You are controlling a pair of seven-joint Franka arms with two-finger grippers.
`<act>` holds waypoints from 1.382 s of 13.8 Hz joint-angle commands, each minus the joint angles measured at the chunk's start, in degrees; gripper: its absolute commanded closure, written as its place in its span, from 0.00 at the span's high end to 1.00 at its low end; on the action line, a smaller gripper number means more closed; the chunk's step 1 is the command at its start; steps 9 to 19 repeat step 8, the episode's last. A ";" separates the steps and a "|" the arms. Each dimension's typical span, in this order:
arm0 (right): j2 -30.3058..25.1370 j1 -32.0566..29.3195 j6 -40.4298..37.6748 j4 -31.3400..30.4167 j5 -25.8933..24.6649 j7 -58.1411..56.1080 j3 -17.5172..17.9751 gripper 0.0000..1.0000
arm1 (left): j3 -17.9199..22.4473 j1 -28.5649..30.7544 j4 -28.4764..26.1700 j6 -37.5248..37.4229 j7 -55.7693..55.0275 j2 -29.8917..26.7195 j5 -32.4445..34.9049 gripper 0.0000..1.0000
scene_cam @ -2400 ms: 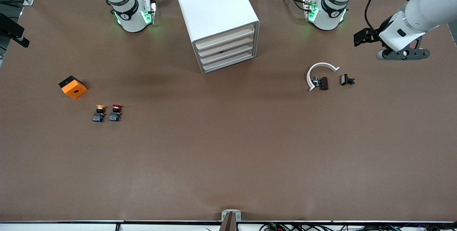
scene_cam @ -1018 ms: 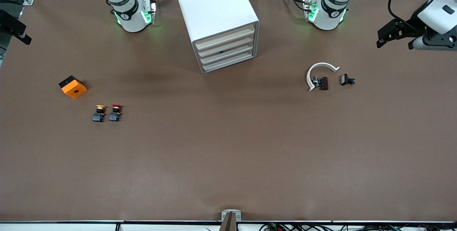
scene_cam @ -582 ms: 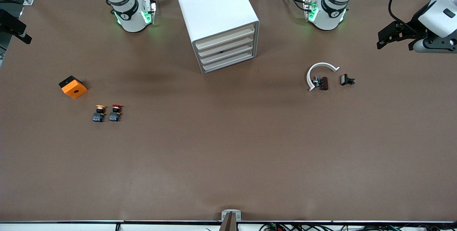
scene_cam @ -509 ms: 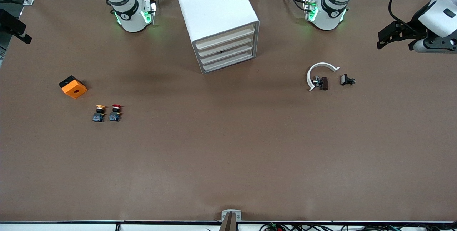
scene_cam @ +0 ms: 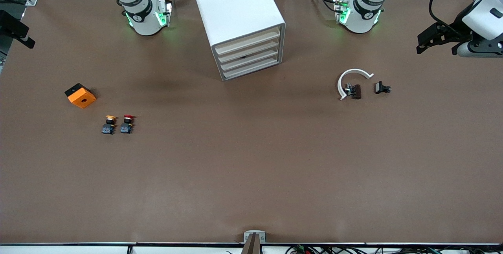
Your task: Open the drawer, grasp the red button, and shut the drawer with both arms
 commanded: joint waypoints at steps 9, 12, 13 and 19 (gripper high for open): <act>-1.63 -0.57 -0.32 -1.40 0.67 0.71 0.48 1.00 | -0.37 0.33 1.23 -1.14 -3.97 0.40 1.03 1.00; -1.63 -0.57 -0.32 -1.40 0.67 0.71 0.48 1.00 | -0.37 0.33 1.23 -1.14 -3.97 0.40 1.03 1.00; -1.63 -0.57 -0.32 -1.40 0.67 0.71 0.48 1.00 | -0.37 0.33 1.23 -1.14 -3.97 0.40 1.03 1.00; -1.63 -0.57 -0.32 -1.40 0.67 0.71 0.48 1.00 | -0.37 0.33 1.23 -1.14 -3.97 0.40 1.03 1.00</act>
